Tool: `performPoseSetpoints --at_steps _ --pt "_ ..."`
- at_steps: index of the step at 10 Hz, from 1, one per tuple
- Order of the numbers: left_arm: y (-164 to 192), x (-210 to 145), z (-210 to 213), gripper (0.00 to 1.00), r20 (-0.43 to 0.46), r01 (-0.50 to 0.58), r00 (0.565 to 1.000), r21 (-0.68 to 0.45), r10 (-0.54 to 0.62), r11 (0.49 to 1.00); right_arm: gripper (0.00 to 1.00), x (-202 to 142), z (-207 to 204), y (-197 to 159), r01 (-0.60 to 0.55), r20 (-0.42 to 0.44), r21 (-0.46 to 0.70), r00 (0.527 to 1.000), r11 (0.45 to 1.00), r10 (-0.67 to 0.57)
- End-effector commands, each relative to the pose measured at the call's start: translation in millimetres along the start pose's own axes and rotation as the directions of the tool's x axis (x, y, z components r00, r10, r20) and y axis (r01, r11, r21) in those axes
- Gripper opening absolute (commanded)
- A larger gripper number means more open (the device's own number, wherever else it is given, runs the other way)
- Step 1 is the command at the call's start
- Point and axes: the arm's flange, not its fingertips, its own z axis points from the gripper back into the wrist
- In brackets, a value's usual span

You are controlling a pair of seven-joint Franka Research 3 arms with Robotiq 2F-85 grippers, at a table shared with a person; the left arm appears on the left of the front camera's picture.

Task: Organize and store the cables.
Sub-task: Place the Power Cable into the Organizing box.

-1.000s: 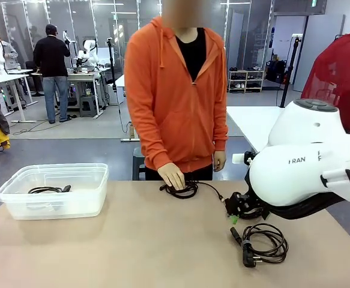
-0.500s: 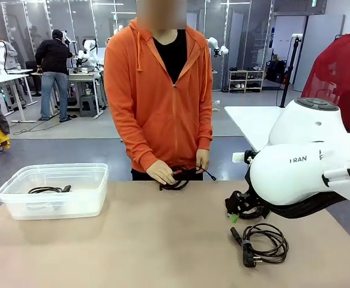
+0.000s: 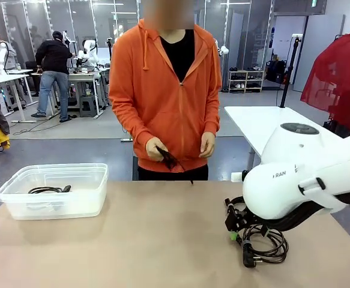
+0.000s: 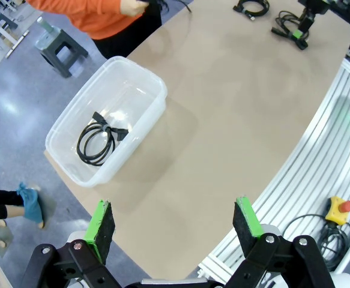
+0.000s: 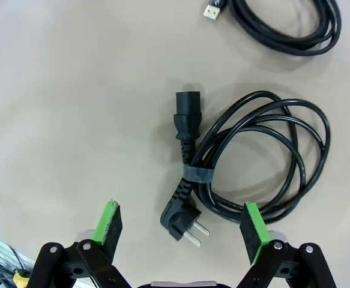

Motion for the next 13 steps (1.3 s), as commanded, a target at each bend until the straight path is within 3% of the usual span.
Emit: performPoseSetpoints --at_steps 1,6,7,8,9,10,12,13 --pt "0 0 1 1.0 -0.001 0.005 1.0 0.003 -0.005 1.0 1.0 9 -23 4 0.066 0.002 -0.04 0.998 0.997 -0.066" --pt "0 0 1 1.0 -0.001 0.005 1.0 0.003 -0.005 1.0 1.0 10 -56 -2 0.092 -0.015 -0.015 0.996 0.996 -0.092" --pt "0 0 1 1.0 -0.001 0.005 1.0 0.003 -0.005 1.0 0.92 11 -58 -2 0.094 -0.022 -0.021 0.995 0.995 -0.095" --pt "0 0 1 1.0 -0.001 0.005 1.0 0.003 -0.005 1.0 0.53 12 -61 0 0.092 -0.025 -0.03 0.995 0.995 -0.092" --pt "0 0 1 1.0 -0.001 0.005 1.0 0.003 -0.005 1.0 0.32 15 -62 -1 0.093 -0.02 -0.032 0.995 0.995 -0.094" --pt "0 0 1 1.0 -0.001 0.005 1.0 0.003 -0.005 1.0 0.0 16 -61 -1 0.094 -0.017 -0.031 0.995 0.995 -0.095" --pt "0 0 1 1.0 -0.001 0.005 1.0 0.003 -0.005 1.0 0.0 16 -57 0 0.095 -0.023 -0.037 0.995 0.995 -0.096" --pt "0 0 1 1.0 -0.001 0.005 1.0 0.003 -0.005 1.0 0.14 15 -55 0 0.095 -0.029 -0.035 0.995 0.995 -0.096"
